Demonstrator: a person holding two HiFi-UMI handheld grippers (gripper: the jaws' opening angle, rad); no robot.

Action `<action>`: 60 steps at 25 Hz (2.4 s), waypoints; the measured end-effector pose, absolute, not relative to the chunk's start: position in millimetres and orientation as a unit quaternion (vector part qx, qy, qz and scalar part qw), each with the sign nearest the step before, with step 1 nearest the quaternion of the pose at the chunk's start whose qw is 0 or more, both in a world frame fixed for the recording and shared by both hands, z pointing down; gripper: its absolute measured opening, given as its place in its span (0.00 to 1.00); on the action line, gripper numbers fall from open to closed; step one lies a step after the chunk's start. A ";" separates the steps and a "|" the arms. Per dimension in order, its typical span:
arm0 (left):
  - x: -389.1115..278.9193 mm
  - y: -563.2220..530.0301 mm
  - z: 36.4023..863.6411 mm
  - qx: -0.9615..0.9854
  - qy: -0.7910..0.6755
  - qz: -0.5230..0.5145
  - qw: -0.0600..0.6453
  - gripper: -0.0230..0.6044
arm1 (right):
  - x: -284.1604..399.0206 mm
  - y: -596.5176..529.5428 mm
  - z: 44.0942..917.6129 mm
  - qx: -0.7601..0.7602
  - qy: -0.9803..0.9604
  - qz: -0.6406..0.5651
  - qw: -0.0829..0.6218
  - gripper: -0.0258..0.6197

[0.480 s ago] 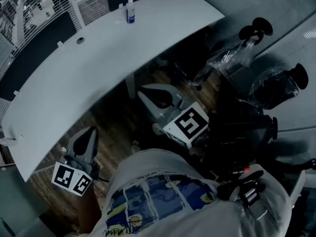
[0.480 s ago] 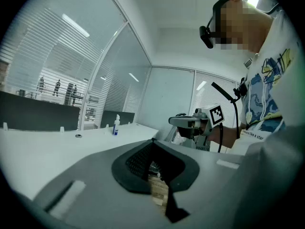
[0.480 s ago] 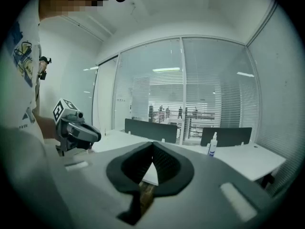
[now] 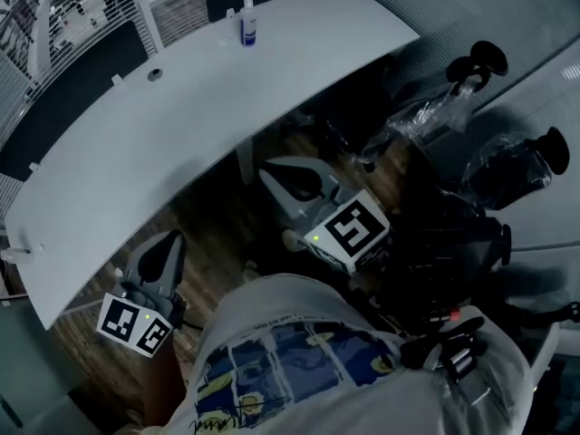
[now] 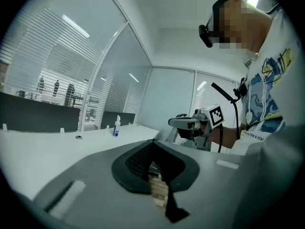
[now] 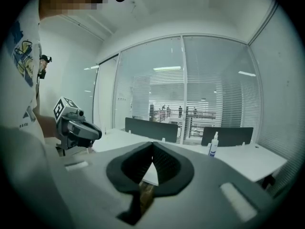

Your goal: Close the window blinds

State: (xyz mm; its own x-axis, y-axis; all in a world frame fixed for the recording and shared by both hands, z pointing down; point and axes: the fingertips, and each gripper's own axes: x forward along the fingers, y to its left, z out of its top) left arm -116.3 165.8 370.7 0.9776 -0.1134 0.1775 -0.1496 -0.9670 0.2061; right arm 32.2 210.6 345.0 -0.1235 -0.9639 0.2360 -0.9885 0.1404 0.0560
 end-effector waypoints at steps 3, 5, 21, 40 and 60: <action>-117.8 163.3 370.6 0.988 -0.067 0.082 0.110 0.04 | 36.4 207.1 350.9 0.656 -0.744 0.049 0.113 0.04; -122.4 160.4 371.2 0.988 -0.071 0.081 0.110 0.04 | 34.6 202.5 350.4 0.655 -0.746 0.046 0.111 0.04; -149.4 98.4 380.6 0.981 -0.141 0.061 0.117 0.04 | 31.6 114.0 356.4 0.625 -0.772 0.031 0.113 0.06; -57.9 -53.7 369.6 0.957 -0.257 0.067 0.119 0.04 | 155.4 -142.9 343.6 0.555 -0.824 -0.007 0.115 0.07; -32.8 -106.9 365.8 0.944 -0.294 0.065 0.135 0.04 | 245.7 -372.3 344.5 0.615 -0.778 -0.017 0.125 0.12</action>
